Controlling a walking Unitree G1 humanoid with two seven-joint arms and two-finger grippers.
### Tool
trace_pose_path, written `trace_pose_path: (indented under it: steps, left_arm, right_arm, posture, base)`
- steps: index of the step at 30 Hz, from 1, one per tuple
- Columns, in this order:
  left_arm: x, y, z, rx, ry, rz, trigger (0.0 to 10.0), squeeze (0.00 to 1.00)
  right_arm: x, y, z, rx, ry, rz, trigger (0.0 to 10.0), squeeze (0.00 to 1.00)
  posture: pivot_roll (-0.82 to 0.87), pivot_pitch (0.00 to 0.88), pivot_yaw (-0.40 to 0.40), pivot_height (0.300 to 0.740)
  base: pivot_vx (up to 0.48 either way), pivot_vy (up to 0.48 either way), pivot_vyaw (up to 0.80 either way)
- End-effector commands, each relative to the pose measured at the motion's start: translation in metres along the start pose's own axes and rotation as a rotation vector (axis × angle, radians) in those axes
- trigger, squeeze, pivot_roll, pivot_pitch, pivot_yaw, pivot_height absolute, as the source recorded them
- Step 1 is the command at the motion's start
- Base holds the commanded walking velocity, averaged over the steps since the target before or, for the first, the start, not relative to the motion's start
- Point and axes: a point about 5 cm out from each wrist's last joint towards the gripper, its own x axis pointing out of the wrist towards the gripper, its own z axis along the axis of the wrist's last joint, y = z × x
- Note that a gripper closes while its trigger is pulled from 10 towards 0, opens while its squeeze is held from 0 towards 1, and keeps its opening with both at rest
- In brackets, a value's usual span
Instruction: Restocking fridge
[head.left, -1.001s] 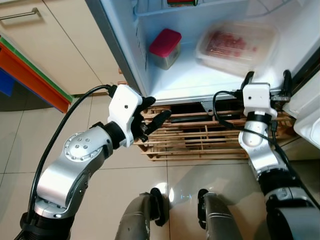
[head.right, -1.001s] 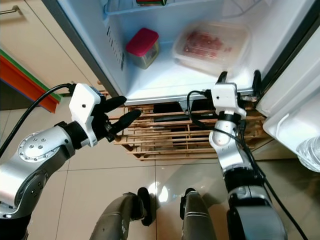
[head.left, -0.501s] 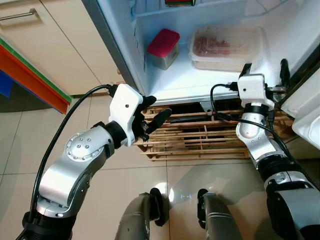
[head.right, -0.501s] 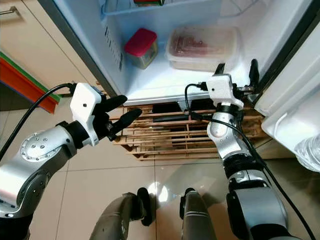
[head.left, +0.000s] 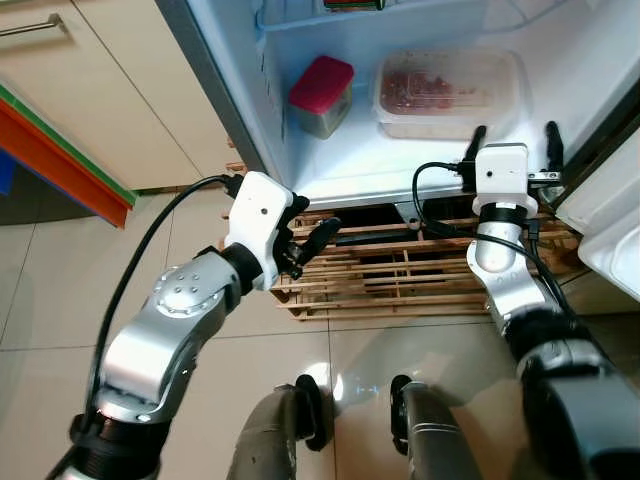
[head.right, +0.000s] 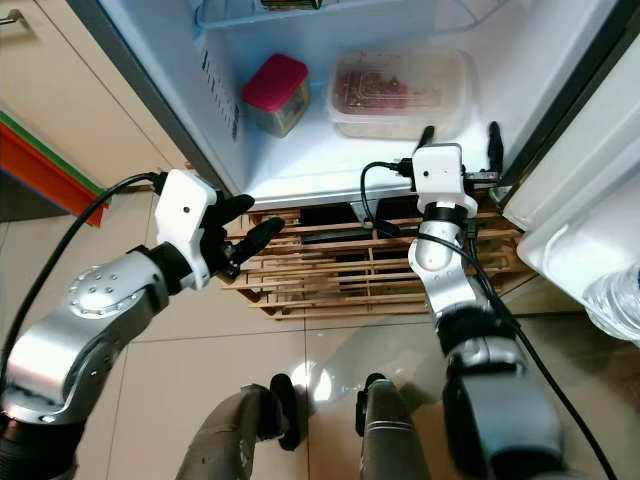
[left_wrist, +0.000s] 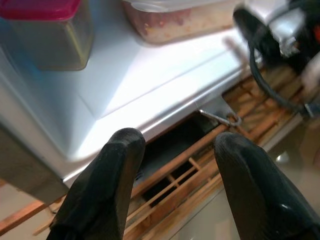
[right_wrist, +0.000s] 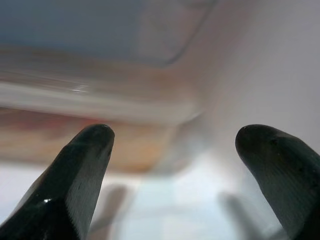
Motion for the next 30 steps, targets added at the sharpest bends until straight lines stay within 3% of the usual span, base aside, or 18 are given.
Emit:
trace_pose_path:
  steps: [1,3,6,9,12,13,15,17,21,26,28,30]
  left_arm:
    - [0.004,0.000,-0.004,0.002,0.000,0.024,10.0,0.00]
    - [0.013,-0.002,-0.007,-0.024,-0.014,0.036,10.0,0.00]
    - [0.016,-0.004,-0.008,-0.025,-0.022,0.044,10.0,0.00]
    - [0.024,-0.003,-0.012,-0.044,-0.027,0.067,10.0,0.00]
    - [0.030,0.002,-0.016,-0.076,-0.051,0.129,10.0,0.00]
    - [0.030,0.008,-0.013,-0.084,-0.092,0.181,10.0,0.00]
    - [0.029,0.011,-0.012,-0.086,-0.110,0.202,10.0,0.00]
    - [0.021,0.024,-0.003,-0.046,-0.205,0.291,10.0,0.00]
    - [0.015,0.034,-0.007,-0.049,-0.208,0.337,10.0,0.00]
    - [0.013,0.024,-0.040,-0.093,-0.088,0.344,10.0,0.00]
    - [0.008,0.030,-0.063,-0.085,-0.008,0.397,10.0,0.00]
    - [-0.001,0.039,-0.078,-0.029,0.010,0.454,10.0,0.00]
  right_arm:
    - [-0.010,0.007,0.001,0.057,0.018,0.061,10.0,0.00]
    - [-0.024,0.012,0.008,0.104,0.018,0.095,10.0,0.00]
    - [-0.039,0.014,0.018,0.161,0.018,0.121,10.0,0.00]
    - [-0.047,0.013,0.021,0.189,0.031,0.150,10.0,0.00]
    - [-0.063,0.003,0.028,0.207,0.054,0.172,10.0,0.00]
    - [-0.069,-0.007,0.030,0.208,0.058,0.151,10.0,0.00]
    - [-0.071,-0.010,0.030,0.207,0.060,0.141,10.0,0.00]
    - [-0.079,-0.025,0.028,0.180,0.062,0.112,10.0,0.00]
    - [-0.088,-0.036,0.017,0.145,0.100,0.112,10.0,0.00]
    - [-0.101,-0.040,-0.007,0.135,0.213,0.112,10.0,0.00]
    - [-0.105,-0.042,-0.018,0.133,0.257,0.092,10.0,0.00]
    - [-0.111,-0.043,-0.024,0.145,0.275,0.077,10.0,0.00]
  posture:
    - [-0.01,0.222,0.071,0.725]
    - [-0.04,0.192,0.061,0.725]
    - [-0.05,0.168,0.053,0.725]
    - [-0.08,0.115,0.034,0.725]
    - [-0.10,0.074,0.024,0.725]
    - [-0.11,0.048,0.021,0.725]
    - [-0.11,0.042,0.019,0.725]
    - [-0.11,0.010,0.016,0.725]
    - [-0.11,0.000,0.018,0.725]
    - [-0.09,0.000,0.026,0.725]
    - [-0.09,0.000,0.023,0.725]
    - [-0.08,0.000,0.019,0.725]
  base:
    - [0.000,0.000,0.00]
    - [0.000,0.000,0.00]
    - [0.000,0.000,0.00]
    - [0.000,0.000,0.00]
    - [0.000,0.000,0.00]
    - [0.000,0.000,0.00]
    - [0.000,0.000,0.00]
    - [0.000,0.000,0.00]
    - [0.000,0.000,0.00]
    - [0.000,0.000,0.00]
    - [0.000,0.000,0.00]
    - [0.000,0.000,0.00]
